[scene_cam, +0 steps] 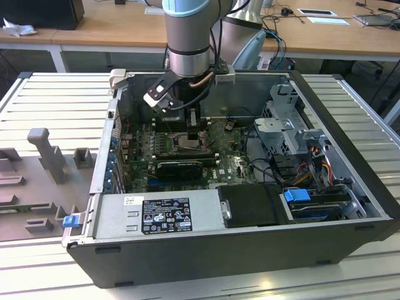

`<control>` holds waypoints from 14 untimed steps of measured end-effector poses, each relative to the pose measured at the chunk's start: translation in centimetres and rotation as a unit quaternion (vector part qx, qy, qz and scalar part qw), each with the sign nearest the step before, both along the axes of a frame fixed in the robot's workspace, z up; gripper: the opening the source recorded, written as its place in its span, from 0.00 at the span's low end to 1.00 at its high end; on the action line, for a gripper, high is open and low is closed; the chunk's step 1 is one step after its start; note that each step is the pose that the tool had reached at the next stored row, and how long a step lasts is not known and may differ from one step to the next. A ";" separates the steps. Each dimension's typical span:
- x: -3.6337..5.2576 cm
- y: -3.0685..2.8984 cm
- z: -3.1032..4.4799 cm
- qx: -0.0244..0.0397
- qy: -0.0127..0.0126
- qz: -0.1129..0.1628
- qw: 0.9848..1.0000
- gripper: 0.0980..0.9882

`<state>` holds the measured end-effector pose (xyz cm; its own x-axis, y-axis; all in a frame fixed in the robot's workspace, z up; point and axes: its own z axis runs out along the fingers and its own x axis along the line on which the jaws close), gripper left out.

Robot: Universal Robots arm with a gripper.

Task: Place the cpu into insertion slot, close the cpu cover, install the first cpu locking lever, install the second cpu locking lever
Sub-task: 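Close the cpu cover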

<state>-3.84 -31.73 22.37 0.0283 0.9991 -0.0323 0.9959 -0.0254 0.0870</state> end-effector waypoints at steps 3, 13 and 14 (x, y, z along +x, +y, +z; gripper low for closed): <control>0.00 0.00 0.33 0.000 0.000 0.000 1.000 0.01; 0.00 0.00 0.94 0.000 0.000 0.000 1.000 0.01; 0.00 0.00 0.96 0.000 0.000 0.000 1.000 0.01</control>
